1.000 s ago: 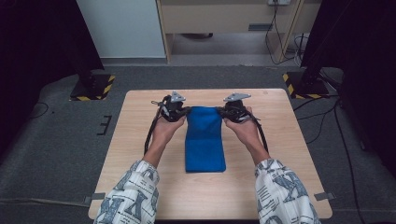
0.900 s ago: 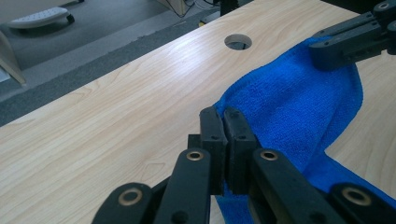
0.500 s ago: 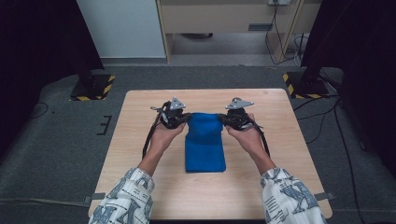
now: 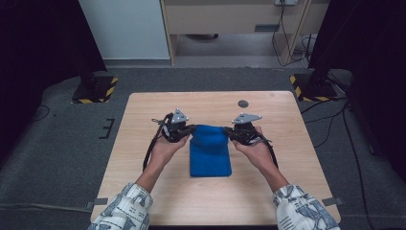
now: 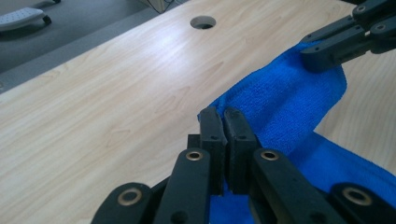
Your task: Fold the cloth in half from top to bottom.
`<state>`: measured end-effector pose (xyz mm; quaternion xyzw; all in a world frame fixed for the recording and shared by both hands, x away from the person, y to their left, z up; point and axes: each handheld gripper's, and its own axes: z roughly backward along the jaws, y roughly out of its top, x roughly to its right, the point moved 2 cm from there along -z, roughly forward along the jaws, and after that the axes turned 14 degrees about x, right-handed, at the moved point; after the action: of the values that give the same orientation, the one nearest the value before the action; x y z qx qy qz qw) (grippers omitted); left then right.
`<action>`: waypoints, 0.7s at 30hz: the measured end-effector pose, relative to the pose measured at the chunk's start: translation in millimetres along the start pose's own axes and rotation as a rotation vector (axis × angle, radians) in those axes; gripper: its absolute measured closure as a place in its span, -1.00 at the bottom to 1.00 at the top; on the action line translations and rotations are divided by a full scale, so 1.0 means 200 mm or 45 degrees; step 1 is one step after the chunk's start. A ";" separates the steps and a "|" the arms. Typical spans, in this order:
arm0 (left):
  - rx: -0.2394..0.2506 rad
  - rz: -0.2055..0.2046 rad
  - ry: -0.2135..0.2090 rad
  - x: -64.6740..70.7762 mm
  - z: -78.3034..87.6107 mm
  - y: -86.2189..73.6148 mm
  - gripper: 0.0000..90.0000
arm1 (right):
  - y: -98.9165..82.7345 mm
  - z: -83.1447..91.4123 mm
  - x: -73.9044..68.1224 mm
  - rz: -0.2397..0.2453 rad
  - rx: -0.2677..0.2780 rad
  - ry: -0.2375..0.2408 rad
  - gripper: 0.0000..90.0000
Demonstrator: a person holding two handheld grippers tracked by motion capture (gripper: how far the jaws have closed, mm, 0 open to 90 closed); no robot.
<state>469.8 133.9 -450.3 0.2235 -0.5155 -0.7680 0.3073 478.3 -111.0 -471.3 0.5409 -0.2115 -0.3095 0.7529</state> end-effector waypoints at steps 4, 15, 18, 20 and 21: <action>0.005 0.001 -0.017 0.03 0.02 -0.03 0.95 | -0.03 0.02 -0.02 0.008 -0.009 0.007 0.88; 0.023 0.008 -0.054 0.11 0.09 -0.08 0.94 | -0.08 0.08 -0.08 0.041 -0.013 0.046 0.85; 0.022 0.011 -0.067 0.13 0.10 -0.10 0.94 | -0.10 0.11 -0.09 0.043 -0.010 0.053 0.84; 0.019 0.010 -0.074 0.14 0.11 -0.11 0.94 | -0.11 0.12 -0.10 0.040 -0.012 0.058 0.83; 0.015 0.010 -0.078 0.15 0.11 -0.12 0.94 | -0.11 0.12 -0.10 0.048 -0.019 0.063 0.83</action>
<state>428.7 133.7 -465.4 0.1998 -0.5302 -0.7701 0.2932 442.4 -118.6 -484.6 0.5386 -0.2008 -0.2834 0.7677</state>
